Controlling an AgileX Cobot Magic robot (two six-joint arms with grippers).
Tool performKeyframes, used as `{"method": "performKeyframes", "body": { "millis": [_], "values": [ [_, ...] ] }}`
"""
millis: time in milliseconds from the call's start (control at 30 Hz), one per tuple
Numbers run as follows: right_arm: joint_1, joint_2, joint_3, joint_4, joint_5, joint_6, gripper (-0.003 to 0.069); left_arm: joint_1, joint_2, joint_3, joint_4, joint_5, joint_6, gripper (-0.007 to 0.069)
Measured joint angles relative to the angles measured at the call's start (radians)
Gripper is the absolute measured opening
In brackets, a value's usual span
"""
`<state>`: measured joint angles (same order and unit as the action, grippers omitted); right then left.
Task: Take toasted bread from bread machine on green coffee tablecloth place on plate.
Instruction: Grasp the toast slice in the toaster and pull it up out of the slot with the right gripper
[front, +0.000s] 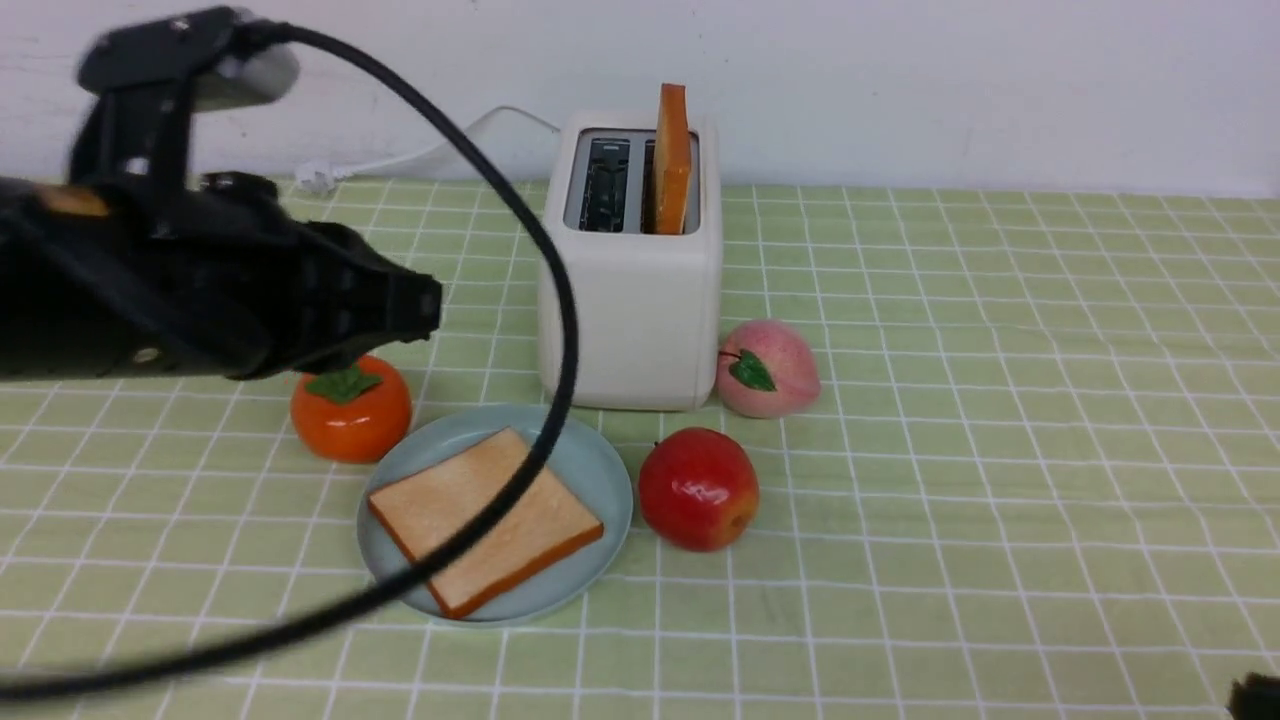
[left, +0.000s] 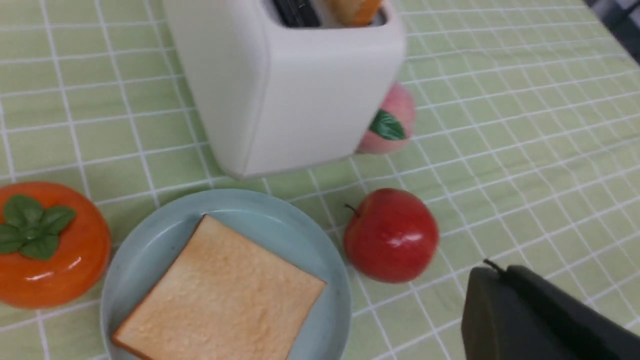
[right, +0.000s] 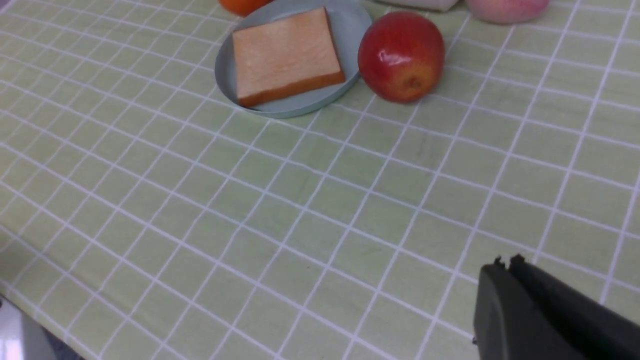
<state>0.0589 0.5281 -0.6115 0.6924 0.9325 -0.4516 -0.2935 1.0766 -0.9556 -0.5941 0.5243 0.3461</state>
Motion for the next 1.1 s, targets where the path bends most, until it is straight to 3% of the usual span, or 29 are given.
{"method": "performKeyframes", "body": {
  "millis": [367, 467, 600, 800, 1000, 1100],
  "values": [
    [0.024, 0.414, -0.229, 0.167, -0.049, -0.150, 0.0000, 0.000, -0.616, 0.340, 0.019, -0.039, 0.000, -0.0013],
    [0.094, 0.510, -0.295, 0.166, -0.092, -0.159, 0.0000, 0.000, -0.728, 0.438, 0.023, -0.041, 0.000, -0.0013],
    [0.275, 0.698, -0.449, 0.083, -0.215, -0.119, 0.0000, 0.000, -0.878, 0.549, 0.029, -0.102, 0.000, -0.0013],
    [0.389, 0.895, -0.641, -0.041, -0.322, -0.033, 0.0014, 0.000, -0.904, 0.556, 0.030, -0.191, 0.000, -0.0013],
    [0.406, 1.053, -0.817, -0.071, -0.375, -0.013, 0.0098, 0.000, -0.904, 0.558, 0.024, -0.233, 0.000, -0.0013],
    [0.406, 1.123, -0.872, -0.071, -0.470, -0.013, 0.0232, 0.000, -0.904, 0.558, 0.005, -0.237, 0.000, -0.0013]
  ]
}}
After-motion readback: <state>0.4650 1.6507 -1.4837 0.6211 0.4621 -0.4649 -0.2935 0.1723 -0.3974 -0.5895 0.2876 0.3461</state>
